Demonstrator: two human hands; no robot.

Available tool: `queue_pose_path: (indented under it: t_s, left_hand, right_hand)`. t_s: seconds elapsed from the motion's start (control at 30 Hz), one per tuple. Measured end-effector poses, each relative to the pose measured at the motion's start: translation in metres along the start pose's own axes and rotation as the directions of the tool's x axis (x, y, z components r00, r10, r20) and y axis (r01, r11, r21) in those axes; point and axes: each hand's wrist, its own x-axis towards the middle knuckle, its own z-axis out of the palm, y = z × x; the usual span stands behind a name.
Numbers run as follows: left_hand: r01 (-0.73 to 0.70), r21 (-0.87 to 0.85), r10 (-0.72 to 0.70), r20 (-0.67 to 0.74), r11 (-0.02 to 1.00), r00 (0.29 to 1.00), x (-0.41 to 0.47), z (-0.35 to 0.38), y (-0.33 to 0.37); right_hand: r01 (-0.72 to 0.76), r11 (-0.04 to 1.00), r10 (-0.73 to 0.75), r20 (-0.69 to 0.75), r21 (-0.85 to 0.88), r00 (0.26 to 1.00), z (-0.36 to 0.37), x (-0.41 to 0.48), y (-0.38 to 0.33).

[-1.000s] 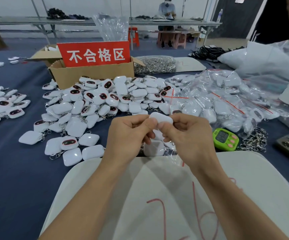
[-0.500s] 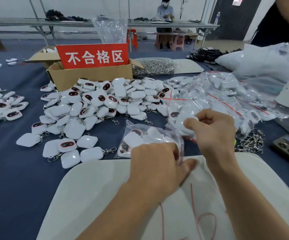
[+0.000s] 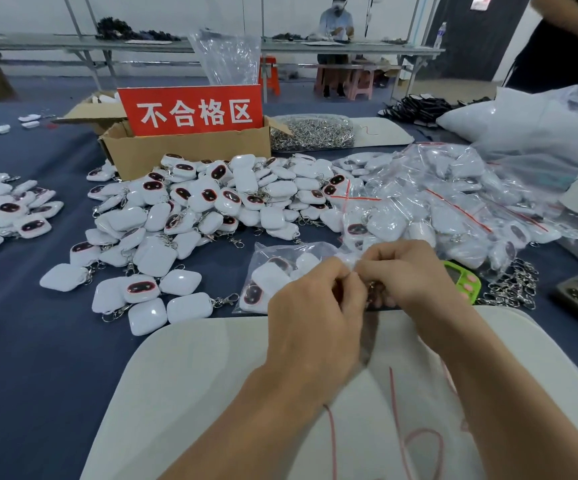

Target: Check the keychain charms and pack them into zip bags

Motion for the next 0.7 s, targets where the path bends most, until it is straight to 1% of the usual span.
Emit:
queue_pose_path:
  t_s: [0.03,0.07,0.1,0.13,0.17,0.2,0.23,0.3,0.33,0.37,0.43,0.47,0.53,0.6,0.7]
  left_hand:
    - [-0.052,-0.002,0.052,0.005,0.999,0.999,0.0,-0.003,-0.001]
    - [-0.102,0.045,0.103,-0.012,0.994,0.995,0.002,-0.007,-0.003]
    - [-0.122,0.121,0.13,-0.06,0.985,0.99,0.006,-0.012,-0.007]
    - [-0.098,0.19,0.123,-0.126,0.977,0.984,0.012,-0.019,-0.011]
    - [-0.033,0.231,0.077,-0.183,0.972,0.98,0.02,-0.025,-0.019]
    - [0.05,0.238,0.002,-0.212,0.97,0.977,0.029,-0.031,-0.029]
    - [0.135,0.201,-0.093,-0.209,0.97,0.973,0.037,-0.038,-0.041]
    - [0.246,0.049,-0.238,-0.135,0.968,0.962,0.048,-0.051,-0.06]
    - [0.27,0.003,-0.269,-0.085,0.963,0.959,0.051,-0.055,-0.066]
    - [0.273,0.004,-0.273,-0.038,0.962,0.961,0.051,-0.057,-0.07]
    - [0.244,0.067,-0.246,0.032,0.967,0.969,0.051,-0.056,-0.074]
    - [0.223,0.094,-0.227,0.043,0.97,0.973,0.051,-0.055,-0.075]
    - [0.163,0.118,-0.167,0.029,0.98,0.986,0.052,-0.053,-0.075]
    - [0.096,0.098,-0.098,0.017,0.991,0.995,0.052,-0.053,-0.072]
    - [0.08,0.066,-0.078,-0.034,0.995,0.996,0.052,-0.055,-0.065]
  right_hand:
    - [0.019,1.0,-0.018,0.027,-0.014,0.999,-0.001,0.002,0.004]
    - [0.043,0.997,-0.041,0.034,-0.069,0.999,-0.002,0.004,0.007]
    - [0.068,0.986,-0.065,0.029,-0.152,0.997,-0.003,0.004,0.01]
    - [0.085,0.968,-0.082,0.024,-0.237,0.996,-0.003,0.004,0.012]
    - [0.09,0.951,-0.088,0.022,-0.295,0.996,-0.004,0.004,0.013]
    - [0.081,0.944,-0.078,0.024,-0.32,0.997,-0.005,0.005,0.015]
    - [0.066,0.942,-0.057,0.035,-0.329,0.998,-0.005,0.005,0.016]
    - [0.041,0.942,-0.016,0.075,-0.334,0.997,-0.007,0.006,0.016]
    - [0.035,0.942,-0.003,0.097,-0.332,0.995,-0.008,0.006,0.016]
    - [0.032,0.946,0.005,0.112,-0.324,0.994,-0.009,0.006,0.016]
    - [0.025,0.954,0.013,0.124,-0.299,0.992,-0.01,0.005,0.015]
    - [0.025,0.955,0.013,0.126,-0.296,0.992,-0.01,0.005,0.016]
    - [0.029,0.953,0.01,0.128,-0.302,0.992,-0.01,0.005,0.016]
    - [0.031,0.952,0.008,0.125,-0.306,0.992,-0.01,0.005,0.016]
    - [0.018,0.949,0.02,0.117,-0.314,0.993,-0.01,0.004,0.015]
